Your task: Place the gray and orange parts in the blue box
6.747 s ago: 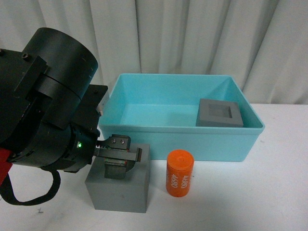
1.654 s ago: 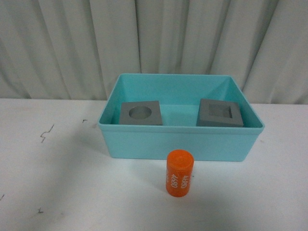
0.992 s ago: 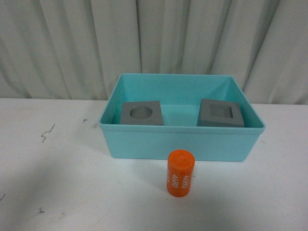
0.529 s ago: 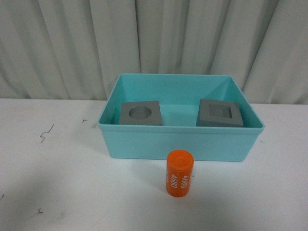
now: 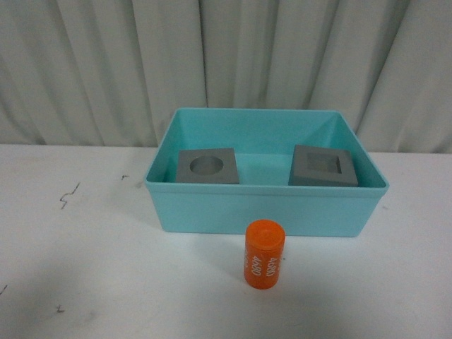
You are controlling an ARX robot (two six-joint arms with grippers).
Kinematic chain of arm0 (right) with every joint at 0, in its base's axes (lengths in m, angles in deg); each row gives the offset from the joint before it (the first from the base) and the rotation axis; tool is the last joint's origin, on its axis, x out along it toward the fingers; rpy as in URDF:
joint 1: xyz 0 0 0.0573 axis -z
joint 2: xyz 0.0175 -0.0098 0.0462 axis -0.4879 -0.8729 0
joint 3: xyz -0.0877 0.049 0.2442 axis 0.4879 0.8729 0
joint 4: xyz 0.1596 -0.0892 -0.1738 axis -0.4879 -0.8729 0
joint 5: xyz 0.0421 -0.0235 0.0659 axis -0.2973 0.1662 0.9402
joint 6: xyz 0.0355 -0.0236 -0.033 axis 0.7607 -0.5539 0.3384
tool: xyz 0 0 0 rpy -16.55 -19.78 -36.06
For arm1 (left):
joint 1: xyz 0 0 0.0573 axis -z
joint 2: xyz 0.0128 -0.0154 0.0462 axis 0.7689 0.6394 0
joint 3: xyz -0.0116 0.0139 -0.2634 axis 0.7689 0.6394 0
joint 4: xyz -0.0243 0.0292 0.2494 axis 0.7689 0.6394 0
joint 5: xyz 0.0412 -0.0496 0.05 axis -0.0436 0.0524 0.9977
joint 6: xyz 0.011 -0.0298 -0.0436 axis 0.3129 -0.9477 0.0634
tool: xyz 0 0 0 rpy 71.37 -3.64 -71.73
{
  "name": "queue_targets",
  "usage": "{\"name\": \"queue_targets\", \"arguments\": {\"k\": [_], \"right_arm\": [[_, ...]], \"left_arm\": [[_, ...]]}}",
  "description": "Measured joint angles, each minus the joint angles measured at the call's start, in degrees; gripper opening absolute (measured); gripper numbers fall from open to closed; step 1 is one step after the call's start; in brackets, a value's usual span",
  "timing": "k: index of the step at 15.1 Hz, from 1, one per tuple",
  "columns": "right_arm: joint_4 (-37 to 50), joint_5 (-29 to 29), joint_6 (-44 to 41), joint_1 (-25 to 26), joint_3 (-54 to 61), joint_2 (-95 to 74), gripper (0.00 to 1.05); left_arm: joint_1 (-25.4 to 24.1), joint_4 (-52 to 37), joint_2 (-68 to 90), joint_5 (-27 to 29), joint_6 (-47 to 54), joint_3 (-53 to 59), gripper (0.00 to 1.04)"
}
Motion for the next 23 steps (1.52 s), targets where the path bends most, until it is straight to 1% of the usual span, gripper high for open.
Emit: {"name": "queue_targets", "arguments": {"k": [5,6,7,10,11,12,15,17,18,19,20,21,22,23], "right_arm": [[0.0,0.0,-0.02,0.0,0.0,0.0,0.98],[0.0,0.0,0.0,0.0,0.0,0.0,0.98],[-0.02,0.0,-0.02,0.0,0.0,0.0,0.98],[0.02,0.0,0.0,0.0,0.0,0.0,0.98],[0.02,0.0,-0.02,0.0,0.0,0.0,0.98],[0.02,0.0,-0.02,0.0,0.0,0.0,0.98],[0.02,0.0,-0.02,0.0,0.0,0.0,0.98],[0.02,0.0,0.0,0.0,0.0,0.0,0.98],[0.02,0.0,-0.02,0.0,0.0,0.0,0.98],[0.26,-3.15,0.07,-1.29,-0.11,-0.85,0.98],[6.64,-9.77,0.57,-5.57,-2.21,-9.94,0.98],[14.03,-10.25,1.31,-6.64,-6.6,-19.85,0.98],[20.92,-9.35,2.29,-6.67,-12.02,-29.7,0.98],[24.52,-6.97,4.28,-6.86,-17.99,-39.8,0.98]], "left_arm": [[0.0,5.14,-5.11,-0.02,0.02,-0.02,0.02],[0.0,14.16,-10.99,-0.31,0.02,-0.04,0.02],[0.0,13.68,-14.43,-0.13,0.02,-0.09,0.02],[0.0,14.71,-14.34,-0.07,-0.02,-0.04,0.03],[0.0,14.71,-14.34,-0.07,0.0,-0.04,0.16],[0.0,14.71,-14.34,-0.07,0.02,-0.04,0.27],[0.0,14.71,-14.34,-0.07,0.0,-0.04,0.65],[0.0,14.71,-14.34,-0.07,0.0,-0.04,0.92],[0.0,14.71,-14.34,-0.07,0.04,-0.04,0.99],[0.0,14.71,-14.34,-0.07,0.04,-0.04,0.98],[0.0,14.71,-14.34,-0.09,0.04,-0.04,0.98],[0.0,14.67,-14.34,-0.07,0.04,-0.04,0.98],[0.0,14.67,-14.34,-0.07,0.04,-0.04,0.98],[0.0,14.64,-14.34,-0.04,0.04,-0.04,0.98]]}}
